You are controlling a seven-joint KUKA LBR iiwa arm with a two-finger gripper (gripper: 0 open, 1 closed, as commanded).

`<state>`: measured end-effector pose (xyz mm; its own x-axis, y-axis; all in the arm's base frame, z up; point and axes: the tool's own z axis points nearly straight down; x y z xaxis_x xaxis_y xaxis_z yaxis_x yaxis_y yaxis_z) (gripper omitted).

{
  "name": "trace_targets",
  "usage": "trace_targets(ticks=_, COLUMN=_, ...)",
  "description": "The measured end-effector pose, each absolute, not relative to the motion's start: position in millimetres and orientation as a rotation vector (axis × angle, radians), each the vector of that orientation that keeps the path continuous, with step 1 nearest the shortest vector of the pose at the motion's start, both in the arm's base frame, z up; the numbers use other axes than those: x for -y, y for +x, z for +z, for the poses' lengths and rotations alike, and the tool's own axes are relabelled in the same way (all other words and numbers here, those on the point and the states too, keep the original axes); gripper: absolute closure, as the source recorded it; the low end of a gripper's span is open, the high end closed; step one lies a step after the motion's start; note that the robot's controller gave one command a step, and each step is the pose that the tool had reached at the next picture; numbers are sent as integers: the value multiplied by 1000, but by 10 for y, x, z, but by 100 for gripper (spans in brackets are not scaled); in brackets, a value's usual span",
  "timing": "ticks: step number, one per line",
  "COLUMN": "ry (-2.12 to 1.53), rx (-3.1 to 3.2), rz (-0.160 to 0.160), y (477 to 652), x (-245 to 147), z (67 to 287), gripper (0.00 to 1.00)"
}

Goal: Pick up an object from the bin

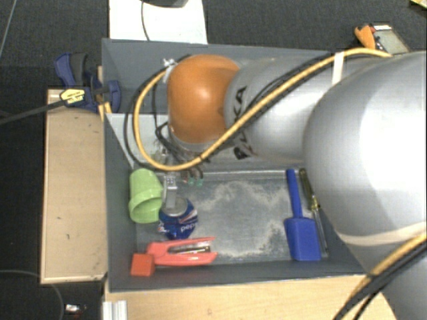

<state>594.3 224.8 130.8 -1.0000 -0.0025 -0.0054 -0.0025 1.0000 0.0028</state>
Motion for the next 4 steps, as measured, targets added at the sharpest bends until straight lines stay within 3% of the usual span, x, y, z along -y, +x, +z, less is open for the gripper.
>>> trace_targets(ticks=1, ry=2, rx=-3131, rz=7, y=5958, x=-2244, z=1341, gripper=0)
trace_targets(ticks=2, ry=-542, rx=-3081, rz=4, y=5821, x=-1977, z=1672, gripper=0)
trace_targets(ticks=3, ry=-1124, rx=-2897, rz=-1, y=5847, x=-2156, z=1270, gripper=0)
trace_targets(ticks=4, ry=-1095, rx=-2907, rz=-3, y=5823, x=-2188, z=1239, gripper=0)
